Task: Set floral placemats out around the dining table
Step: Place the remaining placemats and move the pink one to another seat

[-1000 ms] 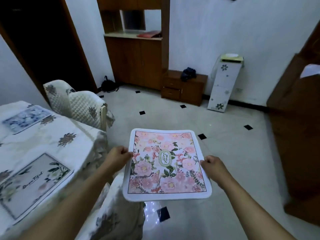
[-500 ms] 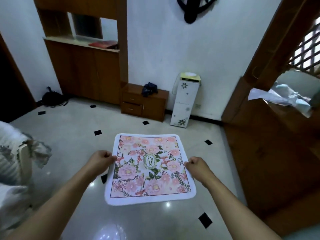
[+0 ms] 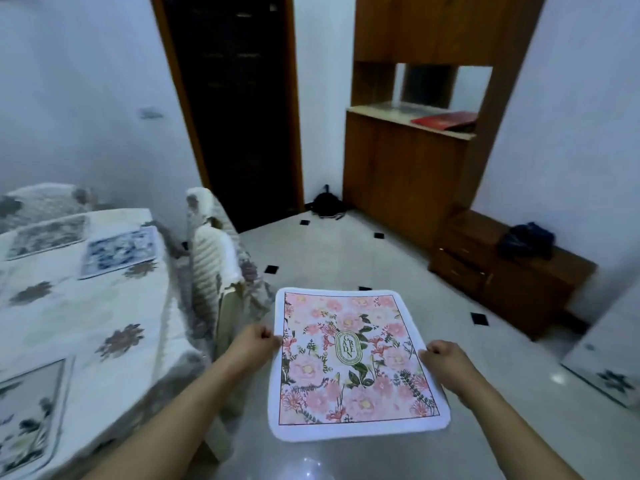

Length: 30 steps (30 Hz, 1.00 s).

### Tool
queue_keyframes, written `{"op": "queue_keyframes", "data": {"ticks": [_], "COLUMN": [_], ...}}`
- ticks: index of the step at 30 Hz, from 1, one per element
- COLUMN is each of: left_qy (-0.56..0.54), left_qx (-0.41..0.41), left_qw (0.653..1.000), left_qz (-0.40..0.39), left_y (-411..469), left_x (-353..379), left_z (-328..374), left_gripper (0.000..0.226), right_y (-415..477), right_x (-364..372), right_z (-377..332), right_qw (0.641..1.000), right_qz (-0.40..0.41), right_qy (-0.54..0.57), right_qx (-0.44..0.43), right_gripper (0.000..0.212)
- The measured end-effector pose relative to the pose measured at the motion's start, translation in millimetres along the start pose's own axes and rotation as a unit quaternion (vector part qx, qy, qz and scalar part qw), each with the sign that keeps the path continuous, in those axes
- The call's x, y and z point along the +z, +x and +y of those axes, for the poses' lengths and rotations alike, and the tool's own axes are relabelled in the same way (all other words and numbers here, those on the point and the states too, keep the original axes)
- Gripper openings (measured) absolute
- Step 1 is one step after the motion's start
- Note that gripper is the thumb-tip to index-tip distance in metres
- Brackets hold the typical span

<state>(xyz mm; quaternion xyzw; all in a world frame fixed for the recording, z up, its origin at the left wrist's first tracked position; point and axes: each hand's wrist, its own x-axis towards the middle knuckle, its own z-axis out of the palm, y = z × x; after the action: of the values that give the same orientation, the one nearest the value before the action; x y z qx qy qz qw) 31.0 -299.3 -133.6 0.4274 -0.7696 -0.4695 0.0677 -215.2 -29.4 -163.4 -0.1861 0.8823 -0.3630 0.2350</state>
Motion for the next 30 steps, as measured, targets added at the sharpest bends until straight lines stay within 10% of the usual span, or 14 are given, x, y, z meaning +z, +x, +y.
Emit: {"op": "queue_keyframes", "data": {"ticks": [10,22,30], "left_qy": [-0.038,-0.144,-0.213], "left_qx": [-0.127,-0.153,-0.262], "left_qw": [0.966,0.943,0.854], "left_qz": [0.22,0.259,0.396], "left_y": [75.9,248.1,285.2], "left_x": [-119.7,-218.5,-252.7], "left_z": [-54.2,-78.4,-132.9], "left_gripper": [0.031,0.034,0.03], "right_y": [178.9,363.9,443.6], "right_x": [125.6,222.8,368.3], "right_z": [-184.5,-363.4,-500.5], "right_qw": [0.967,0.934,0.839], "right_qz": [-0.173,-0.209,-0.326], "right_qy": [-0.063,-0.129,-0.195], "right_qx": [-0.174,-0.258,-0.39], "right_gripper": [0.035,0.028,0.029]}}
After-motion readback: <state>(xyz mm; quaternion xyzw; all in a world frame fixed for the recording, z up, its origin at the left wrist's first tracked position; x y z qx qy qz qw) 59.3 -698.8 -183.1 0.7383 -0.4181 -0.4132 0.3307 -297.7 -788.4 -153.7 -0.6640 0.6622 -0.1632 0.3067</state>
